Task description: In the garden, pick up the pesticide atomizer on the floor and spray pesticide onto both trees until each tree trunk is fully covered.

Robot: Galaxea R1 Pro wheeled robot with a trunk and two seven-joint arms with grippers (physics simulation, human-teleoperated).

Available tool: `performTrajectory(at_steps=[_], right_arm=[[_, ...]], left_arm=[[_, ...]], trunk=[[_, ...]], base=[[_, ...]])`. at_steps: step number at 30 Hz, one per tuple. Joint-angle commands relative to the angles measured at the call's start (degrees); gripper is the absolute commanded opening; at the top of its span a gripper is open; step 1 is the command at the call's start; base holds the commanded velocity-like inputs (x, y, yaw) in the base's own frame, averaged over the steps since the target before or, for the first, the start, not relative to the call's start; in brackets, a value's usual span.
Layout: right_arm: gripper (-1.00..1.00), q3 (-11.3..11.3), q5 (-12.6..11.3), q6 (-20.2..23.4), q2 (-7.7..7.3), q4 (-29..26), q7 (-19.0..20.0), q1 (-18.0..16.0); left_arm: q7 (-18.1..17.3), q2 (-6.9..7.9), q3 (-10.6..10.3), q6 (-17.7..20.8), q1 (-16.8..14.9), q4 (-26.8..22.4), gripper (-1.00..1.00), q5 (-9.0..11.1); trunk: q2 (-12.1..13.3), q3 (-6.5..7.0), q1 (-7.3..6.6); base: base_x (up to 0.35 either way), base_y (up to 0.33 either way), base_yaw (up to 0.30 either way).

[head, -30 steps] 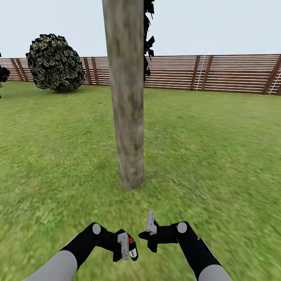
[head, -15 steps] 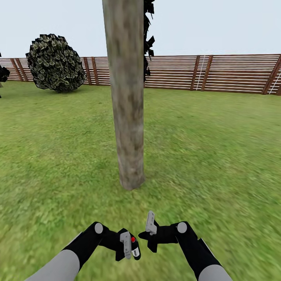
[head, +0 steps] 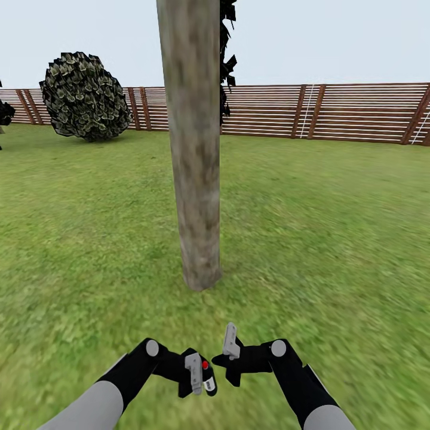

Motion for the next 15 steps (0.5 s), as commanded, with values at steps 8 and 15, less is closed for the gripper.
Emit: performTrajectory(at_steps=[8, 15], right_arm=[[-1.00, -0.1, 0.6, -0.6, 0.03, -0.1, 0.1, 0.0], [-1.00, -0.1, 0.6, -0.6, 0.03, -0.1, 0.0, 0.0]], left_arm=[[0.0, -0.27, 0.1, -0.6, -0.1, -0.1, -1.00, -0.5], [0.0, -0.27, 0.1, -0.6, -0.1, -0.1, -1.00, -0.5]], trunk=[[0.0, -0.05, -0.01], [0.0, -0.05, -0.01]], base=[[0.000, 0.000, 0.000], [0.000, 0.000, 0.000]])
